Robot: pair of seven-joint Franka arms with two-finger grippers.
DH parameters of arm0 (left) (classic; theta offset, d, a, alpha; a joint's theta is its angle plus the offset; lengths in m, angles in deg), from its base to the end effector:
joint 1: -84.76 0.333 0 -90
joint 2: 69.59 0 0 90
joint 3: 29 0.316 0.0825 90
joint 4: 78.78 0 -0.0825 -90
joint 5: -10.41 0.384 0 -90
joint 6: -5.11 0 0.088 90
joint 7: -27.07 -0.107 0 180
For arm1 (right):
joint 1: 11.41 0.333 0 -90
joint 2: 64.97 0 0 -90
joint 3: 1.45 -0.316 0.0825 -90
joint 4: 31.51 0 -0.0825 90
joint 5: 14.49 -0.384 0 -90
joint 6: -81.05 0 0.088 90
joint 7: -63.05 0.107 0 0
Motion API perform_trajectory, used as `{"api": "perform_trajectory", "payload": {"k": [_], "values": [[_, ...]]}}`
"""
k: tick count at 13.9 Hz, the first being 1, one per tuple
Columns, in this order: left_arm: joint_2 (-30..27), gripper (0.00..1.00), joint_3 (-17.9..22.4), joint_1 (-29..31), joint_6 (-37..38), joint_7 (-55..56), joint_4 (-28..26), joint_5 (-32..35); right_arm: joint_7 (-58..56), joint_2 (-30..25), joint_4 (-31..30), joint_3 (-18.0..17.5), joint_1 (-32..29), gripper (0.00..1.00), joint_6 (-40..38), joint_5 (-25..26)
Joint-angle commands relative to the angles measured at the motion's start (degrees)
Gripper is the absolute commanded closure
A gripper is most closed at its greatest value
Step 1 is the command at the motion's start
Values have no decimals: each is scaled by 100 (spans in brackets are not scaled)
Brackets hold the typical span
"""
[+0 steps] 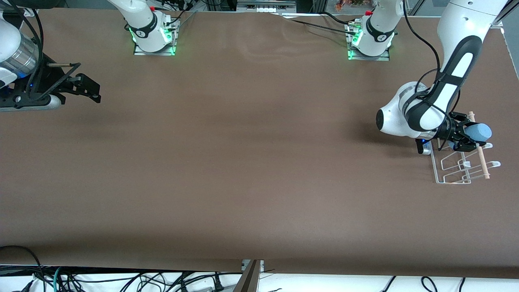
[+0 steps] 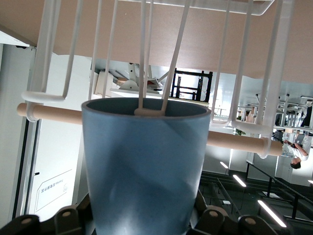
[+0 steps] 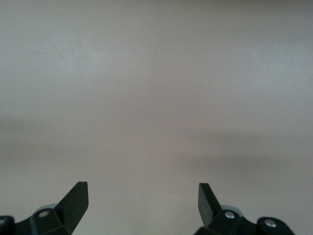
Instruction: Transfer cup to left arm and place on rack
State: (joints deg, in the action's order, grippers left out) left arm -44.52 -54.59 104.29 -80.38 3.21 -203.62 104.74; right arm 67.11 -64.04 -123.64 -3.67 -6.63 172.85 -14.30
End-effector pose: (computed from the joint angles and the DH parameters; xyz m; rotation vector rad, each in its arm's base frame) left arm 0.5287 0.0600 0.2297 -1.2743 1.1967 0.9972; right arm 0.5570 0.0679 0.6006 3.1356 0.0807 -0.0339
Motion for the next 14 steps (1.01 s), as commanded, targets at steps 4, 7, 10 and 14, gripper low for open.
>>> {"api": "perform_trajectory", "payload": {"k": [4,7,10,14], "values": [[-46,0,-34,51,15,66,65,165,17,57,169,11,6,1,-92,-81],[-90,0,-34,51,41,57,205,8,17,57,169,11,-3,1,-92,-81],[-291,0,-61,42,50,276,661,-1376,17,57,169,11,6,1,-92,-81],[-371,0,-69,33,189,250,1977,-3608,17,57,169,11,-3,1,-84,-81]]}}
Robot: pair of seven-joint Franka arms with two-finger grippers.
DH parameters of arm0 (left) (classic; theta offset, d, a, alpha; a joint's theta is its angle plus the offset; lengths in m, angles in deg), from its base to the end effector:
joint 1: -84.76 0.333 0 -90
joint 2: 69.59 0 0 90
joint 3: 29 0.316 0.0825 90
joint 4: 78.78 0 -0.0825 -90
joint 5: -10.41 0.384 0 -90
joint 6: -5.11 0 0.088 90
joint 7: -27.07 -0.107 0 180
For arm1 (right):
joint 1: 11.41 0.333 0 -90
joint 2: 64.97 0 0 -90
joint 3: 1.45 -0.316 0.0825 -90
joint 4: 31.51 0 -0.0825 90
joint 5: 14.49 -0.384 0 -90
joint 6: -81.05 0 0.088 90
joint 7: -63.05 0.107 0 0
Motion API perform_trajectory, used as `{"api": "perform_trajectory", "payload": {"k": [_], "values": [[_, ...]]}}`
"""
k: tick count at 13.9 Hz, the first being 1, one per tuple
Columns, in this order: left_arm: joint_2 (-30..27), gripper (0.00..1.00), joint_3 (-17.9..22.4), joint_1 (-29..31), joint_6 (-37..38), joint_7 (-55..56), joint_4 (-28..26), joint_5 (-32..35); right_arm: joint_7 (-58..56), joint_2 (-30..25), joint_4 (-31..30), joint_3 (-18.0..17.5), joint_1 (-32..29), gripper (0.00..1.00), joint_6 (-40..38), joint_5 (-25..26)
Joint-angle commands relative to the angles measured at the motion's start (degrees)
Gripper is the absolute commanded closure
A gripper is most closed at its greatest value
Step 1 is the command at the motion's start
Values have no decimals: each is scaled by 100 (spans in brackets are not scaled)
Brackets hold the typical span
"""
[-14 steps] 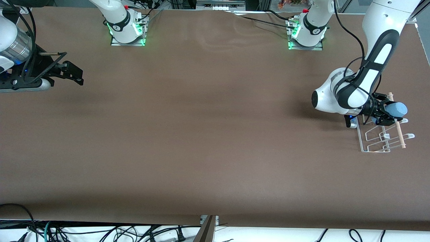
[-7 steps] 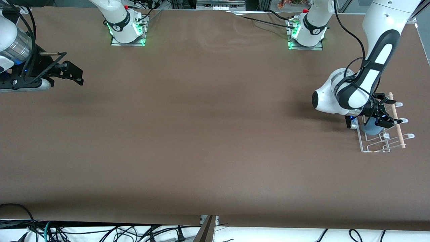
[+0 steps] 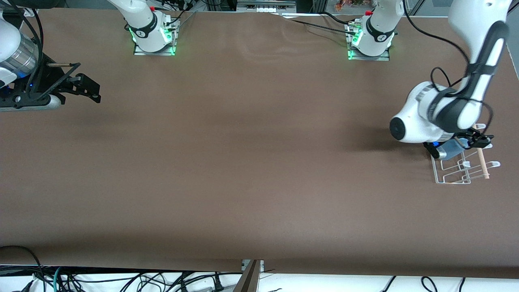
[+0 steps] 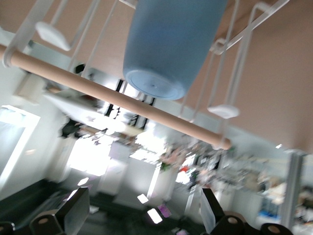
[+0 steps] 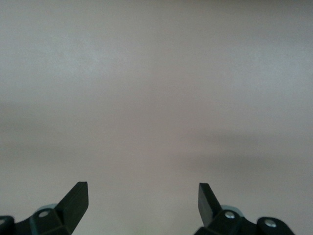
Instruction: Transfer cup to left arm and place on rack
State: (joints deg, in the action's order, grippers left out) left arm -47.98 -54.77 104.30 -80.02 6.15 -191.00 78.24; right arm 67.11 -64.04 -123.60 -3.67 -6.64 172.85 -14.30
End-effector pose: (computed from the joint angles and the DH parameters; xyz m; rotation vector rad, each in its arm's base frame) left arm 0.5613 0.0576 0.3068 -1.8502 0.9415 0.9454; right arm 0.5570 0.0678 0.6009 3.1357 0.0804 -0.0328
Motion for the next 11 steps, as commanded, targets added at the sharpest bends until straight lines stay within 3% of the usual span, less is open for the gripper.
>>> {"api": "perform_trajectory", "payload": {"k": [1,4,7,9,10,11], "values": [[-17,0,-51,24,399,-52,1172,-1539,17,56,165,11,-3,1,-84,-81],[-25,0,-156,-20,1067,-17,2403,-3140,8,56,165,11,-3,1,-92,-81],[-34,0,-157,-3,1166,-8,3231,-4538,16,56,165,11,-12,1,-84,-81],[-383,0,-122,-159,931,18,3322,-5015,8,56,165,11,-3,1,-75,-81],[-690,0,44,-439,380,18,3234,-5156,8,56,165,11,-3,1,-75,-81],[-954,0,533,-764,-17,27,3068,-5531,8,56,165,11,-3,1,-75,-90]]}}
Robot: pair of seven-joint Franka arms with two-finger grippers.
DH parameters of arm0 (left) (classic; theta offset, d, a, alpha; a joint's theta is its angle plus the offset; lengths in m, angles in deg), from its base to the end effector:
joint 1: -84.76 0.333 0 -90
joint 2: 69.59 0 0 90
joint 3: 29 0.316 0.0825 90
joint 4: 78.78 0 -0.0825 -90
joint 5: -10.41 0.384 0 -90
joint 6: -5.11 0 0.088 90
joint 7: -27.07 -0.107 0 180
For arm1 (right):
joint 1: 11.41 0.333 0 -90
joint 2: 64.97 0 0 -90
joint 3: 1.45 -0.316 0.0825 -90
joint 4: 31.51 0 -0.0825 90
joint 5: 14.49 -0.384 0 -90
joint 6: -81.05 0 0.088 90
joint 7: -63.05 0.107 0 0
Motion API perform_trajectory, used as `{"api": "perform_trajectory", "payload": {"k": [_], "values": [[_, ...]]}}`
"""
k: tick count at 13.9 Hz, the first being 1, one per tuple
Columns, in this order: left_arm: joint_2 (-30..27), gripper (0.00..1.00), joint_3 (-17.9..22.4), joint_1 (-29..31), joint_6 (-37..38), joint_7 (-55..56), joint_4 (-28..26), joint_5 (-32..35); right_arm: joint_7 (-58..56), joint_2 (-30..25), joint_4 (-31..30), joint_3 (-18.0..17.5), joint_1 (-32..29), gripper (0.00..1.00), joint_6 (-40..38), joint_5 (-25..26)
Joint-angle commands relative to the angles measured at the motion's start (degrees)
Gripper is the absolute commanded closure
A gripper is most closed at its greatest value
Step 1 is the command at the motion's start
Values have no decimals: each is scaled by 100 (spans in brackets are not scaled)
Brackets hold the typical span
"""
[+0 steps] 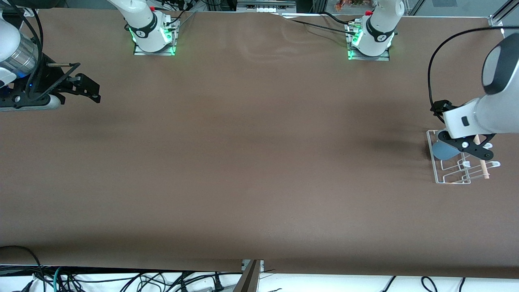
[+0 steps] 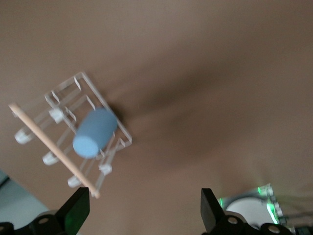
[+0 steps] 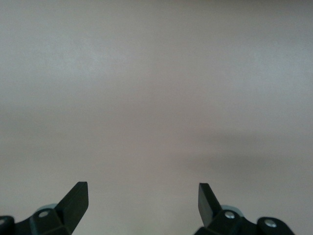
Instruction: Transfer cup to left arm and place on rack
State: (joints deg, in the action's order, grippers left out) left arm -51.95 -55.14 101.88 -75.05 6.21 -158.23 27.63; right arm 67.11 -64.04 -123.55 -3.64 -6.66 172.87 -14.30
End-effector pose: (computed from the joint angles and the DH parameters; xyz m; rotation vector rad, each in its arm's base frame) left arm 0.6162 -0.0225 0.5327 -2.8793 0.7486 0.4205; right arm 0.5572 0.0673 0.6014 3.1358 0.0790 -0.0309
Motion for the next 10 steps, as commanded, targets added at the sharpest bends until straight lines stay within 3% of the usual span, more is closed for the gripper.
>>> {"api": "perform_trajectory", "payload": {"k": [1,3,6,10], "values": [[-786,0,1297,-1083,-805,125,-429,-1083,8,56,161,9,-1,1,-68,-81],[-1216,0,2669,-2051,-1263,633,-1087,-1807,17,56,161,9,-1,1,-68,-81],[-2156,0,2824,-2239,-1975,776,-2256,-1635,17,56,161,9,-1,1,-68,-90],[-2168,0,2824,-2170,-1969,838,-2391,-1538,17,56,161,9,-1,1,-76,-90]]}}
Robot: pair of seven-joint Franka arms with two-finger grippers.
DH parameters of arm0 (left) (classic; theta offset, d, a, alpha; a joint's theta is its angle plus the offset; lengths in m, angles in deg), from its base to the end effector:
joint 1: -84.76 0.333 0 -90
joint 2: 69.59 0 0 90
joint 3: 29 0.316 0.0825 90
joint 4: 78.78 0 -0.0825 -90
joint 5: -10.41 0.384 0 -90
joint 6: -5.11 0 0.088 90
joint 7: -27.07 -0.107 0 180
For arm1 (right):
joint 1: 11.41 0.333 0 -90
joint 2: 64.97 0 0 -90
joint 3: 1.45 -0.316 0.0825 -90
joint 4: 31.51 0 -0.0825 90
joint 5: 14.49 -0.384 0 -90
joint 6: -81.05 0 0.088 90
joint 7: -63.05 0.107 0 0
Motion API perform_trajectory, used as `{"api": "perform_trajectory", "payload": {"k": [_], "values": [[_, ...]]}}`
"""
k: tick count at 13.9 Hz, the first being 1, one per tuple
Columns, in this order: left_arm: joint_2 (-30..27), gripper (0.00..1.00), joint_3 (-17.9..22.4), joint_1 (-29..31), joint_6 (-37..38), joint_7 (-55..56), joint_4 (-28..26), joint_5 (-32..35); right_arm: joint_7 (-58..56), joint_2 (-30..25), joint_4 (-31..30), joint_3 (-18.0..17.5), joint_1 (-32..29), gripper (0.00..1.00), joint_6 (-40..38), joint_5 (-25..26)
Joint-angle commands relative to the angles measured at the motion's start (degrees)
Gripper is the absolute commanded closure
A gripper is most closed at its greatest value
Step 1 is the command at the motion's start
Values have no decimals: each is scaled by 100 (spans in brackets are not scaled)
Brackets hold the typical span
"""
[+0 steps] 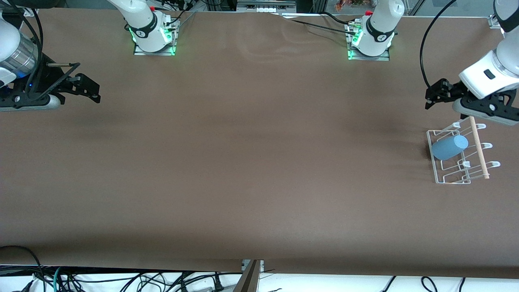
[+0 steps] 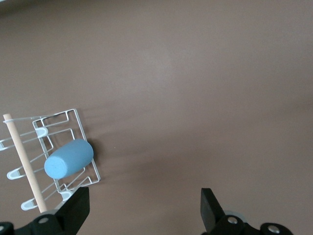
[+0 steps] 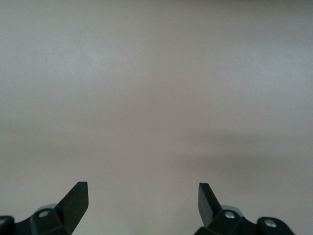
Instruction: Transfer cup to left arm and place on rack
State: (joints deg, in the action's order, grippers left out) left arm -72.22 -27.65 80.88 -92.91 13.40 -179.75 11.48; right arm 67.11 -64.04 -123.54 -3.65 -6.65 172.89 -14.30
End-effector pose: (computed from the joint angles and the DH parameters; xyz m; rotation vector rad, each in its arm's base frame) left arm 0.5468 -0.0222 0.5709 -3.0930 0.4444 0.0113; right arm 0.5572 0.0675 0.6015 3.1359 0.0796 -0.0301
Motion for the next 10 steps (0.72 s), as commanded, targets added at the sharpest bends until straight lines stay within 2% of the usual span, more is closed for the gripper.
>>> {"api": "perform_trajectory", "payload": {"k": [1,4,6,10], "values": [[-98,0,67,-69,-174,128,-203,78,17,56,159,9,-1,1,-78,-90],[-10,0,41,27,-165,128,-98,78,17,56,159,9,-1,1,-78,-90],[-10,0,-318,359,-165,128,-89,78,17,56,159,9,-1,1,-78,-90],[-10,0,-346,361,-156,128,-80,78,17,56,159,9,-1,1,-69,-90]]}}
